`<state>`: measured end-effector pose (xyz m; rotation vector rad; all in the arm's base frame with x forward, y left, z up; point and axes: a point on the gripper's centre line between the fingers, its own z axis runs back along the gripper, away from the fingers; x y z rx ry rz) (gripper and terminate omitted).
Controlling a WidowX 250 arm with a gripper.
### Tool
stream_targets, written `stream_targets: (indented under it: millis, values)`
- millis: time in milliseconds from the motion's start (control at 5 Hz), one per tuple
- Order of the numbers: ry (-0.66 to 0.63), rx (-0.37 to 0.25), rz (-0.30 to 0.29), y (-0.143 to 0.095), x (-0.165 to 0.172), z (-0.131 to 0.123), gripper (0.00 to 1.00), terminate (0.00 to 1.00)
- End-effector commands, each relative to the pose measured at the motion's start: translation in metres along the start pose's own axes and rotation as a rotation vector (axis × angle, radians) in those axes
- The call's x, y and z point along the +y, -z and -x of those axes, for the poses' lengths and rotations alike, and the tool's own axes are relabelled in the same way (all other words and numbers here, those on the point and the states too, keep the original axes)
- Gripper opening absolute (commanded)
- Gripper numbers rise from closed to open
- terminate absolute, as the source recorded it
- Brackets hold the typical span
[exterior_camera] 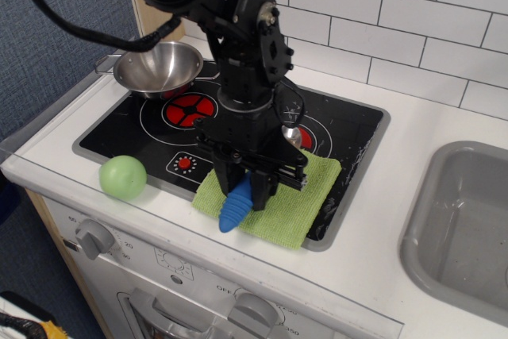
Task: Place blue spoon on green napkin
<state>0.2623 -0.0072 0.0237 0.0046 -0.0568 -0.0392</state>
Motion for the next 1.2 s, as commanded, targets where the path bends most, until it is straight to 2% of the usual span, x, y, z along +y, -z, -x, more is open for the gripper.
stream_targets:
  millis: [0, 200, 400, 800, 1000]
  values:
    - [0.012, -0.093, 0.003, -0.029, 0.000, -0.004, 1.00, 0.00]
    - [0.035, -0.123, 0.028, -0.047, 0.001, -0.004, 1.00, 0.00]
    - [0.042, -0.116, 0.046, -0.051, 0.004, -0.005, 1.00, 0.00]
    - [0.042, -0.116, 0.046, -0.051, 0.004, -0.005, 1.00, 0.00]
    - [0.042, -0.116, 0.046, -0.051, 0.004, -0.005, 1.00, 1.00]
